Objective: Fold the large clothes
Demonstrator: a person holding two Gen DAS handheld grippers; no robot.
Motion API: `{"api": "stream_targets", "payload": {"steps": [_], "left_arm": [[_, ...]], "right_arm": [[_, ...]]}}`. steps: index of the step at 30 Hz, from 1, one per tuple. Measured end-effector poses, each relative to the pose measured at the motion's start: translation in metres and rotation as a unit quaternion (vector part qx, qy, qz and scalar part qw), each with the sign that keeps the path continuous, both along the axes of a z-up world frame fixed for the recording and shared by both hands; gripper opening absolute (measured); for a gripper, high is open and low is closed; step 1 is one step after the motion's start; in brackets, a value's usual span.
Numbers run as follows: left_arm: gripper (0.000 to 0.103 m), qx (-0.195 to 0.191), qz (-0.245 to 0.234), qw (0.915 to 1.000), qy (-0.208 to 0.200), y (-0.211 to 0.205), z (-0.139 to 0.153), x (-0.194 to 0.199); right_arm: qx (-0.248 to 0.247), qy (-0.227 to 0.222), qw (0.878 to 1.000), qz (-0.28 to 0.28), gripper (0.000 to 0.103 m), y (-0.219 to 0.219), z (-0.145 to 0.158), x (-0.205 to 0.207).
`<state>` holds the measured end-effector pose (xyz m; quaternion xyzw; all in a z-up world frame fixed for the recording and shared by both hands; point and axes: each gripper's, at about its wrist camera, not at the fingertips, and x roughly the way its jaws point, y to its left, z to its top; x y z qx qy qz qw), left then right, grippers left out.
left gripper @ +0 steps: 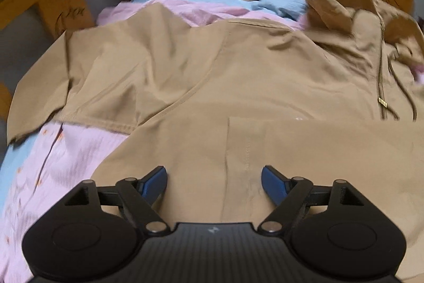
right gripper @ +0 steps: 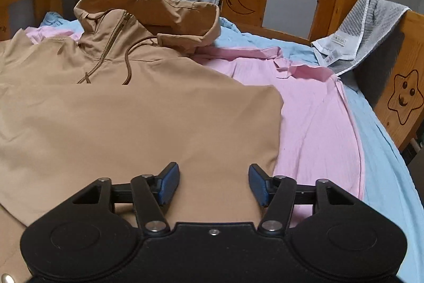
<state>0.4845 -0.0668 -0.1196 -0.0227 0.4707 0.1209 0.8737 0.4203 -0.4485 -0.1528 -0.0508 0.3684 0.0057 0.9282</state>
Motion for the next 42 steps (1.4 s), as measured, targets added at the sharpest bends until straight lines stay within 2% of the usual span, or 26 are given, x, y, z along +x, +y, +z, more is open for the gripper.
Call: {"api": "stream_targets", "payload": {"steps": [2, 3, 6, 8, 10, 12, 16, 17, 20, 23, 25, 30, 32, 34, 37, 39, 42], "left_arm": [[0.084, -0.03, 0.027, 0.9991, -0.007, 0.012, 0.013, -0.008], [0.089, -0.042, 0.038, 0.9983, -0.012, 0.019, 0.023, -0.013], [0.1, -0.056, 0.054, 0.9964, -0.035, 0.046, 0.056, -0.032], [0.101, -0.068, 0.054, 0.9953, -0.042, 0.069, 0.073, -0.047], [0.101, -0.076, 0.049, 0.9943, -0.057, 0.098, 0.085, -0.07], [0.102, -0.074, 0.052, 0.9915, -0.093, 0.13, 0.088, -0.094], [0.1, -0.048, 0.099, 0.9872, -0.115, 0.199, 0.07, -0.11], [0.099, -0.034, 0.101, 0.9873, -0.118, 0.212, 0.064, -0.109], [0.094, 0.049, 0.078, 0.99, -0.107, 0.237, 0.048, -0.091], [0.091, 0.128, 0.019, 0.9873, -0.091, 0.246, 0.028, -0.067], [0.087, 0.174, -0.013, 0.9821, -0.07, 0.249, 0.013, -0.049], [0.082, 0.263, -0.031, 0.9638, -0.026, 0.251, -0.021, -0.022], [0.076, 0.274, -0.048, 0.9606, -0.013, 0.251, -0.03, -0.018], [0.055, 0.279, -0.064, 0.9581, -0.015, 0.251, -0.034, -0.017], [0.028, 0.283, -0.072, 0.9564, -0.011, 0.246, -0.031, -0.017], [0.018, 0.267, -0.06, 0.9617, -0.019, 0.247, -0.021, -0.017], [0.003, 0.218, -0.047, 0.9741, -0.036, 0.247, 0.01, -0.024]], "right_arm": [[0.012, -0.004, 1.0, -0.01, 0.06, -0.001, 0.006, 0.0], [0.023, -0.009, 1.0, -0.019, 0.06, -0.001, 0.011, -0.003], [0.051, -0.042, 0.998, -0.019, 0.073, 0.009, 0.029, -0.017], [0.064, -0.052, 0.997, -0.004, 0.076, 0.021, 0.041, -0.023], [0.071, -0.054, 0.996, 0.022, 0.084, 0.036, 0.053, -0.027], [0.077, -0.057, 0.995, 0.04, 0.088, 0.05, 0.064, -0.033], [0.085, -0.047, 0.992, 0.076, 0.096, 0.086, 0.08, -0.042], [0.087, -0.04, 0.992, 0.087, 0.096, 0.096, 0.083, -0.044], [0.067, -0.029, 0.991, 0.114, 0.098, 0.131, 0.091, -0.048], [0.027, -0.028, 0.988, 0.149, 0.098, 0.169, 0.097, -0.051], [0.006, -0.02, 0.987, 0.162, 0.098, 0.191, 0.102, -0.049], [-0.002, 0.008, 0.983, 0.186, 0.098, 0.226, 0.112, -0.037], [-0.006, 0.012, 0.981, 0.193, 0.098, 0.238, 0.11, -0.032], [-0.006, 0.018, 0.98, 0.196, 0.098, 0.249, 0.107, -0.026], [0.006, 0.019, 0.98, 0.197, 0.098, 0.264, 0.104, -0.021], [0.012, 0.009, 0.98, 0.2, 0.098, 0.269, 0.105, -0.022], [0.022, -0.014, 0.979, 0.201, 0.098, 0.272, 0.109, -0.025]]}}
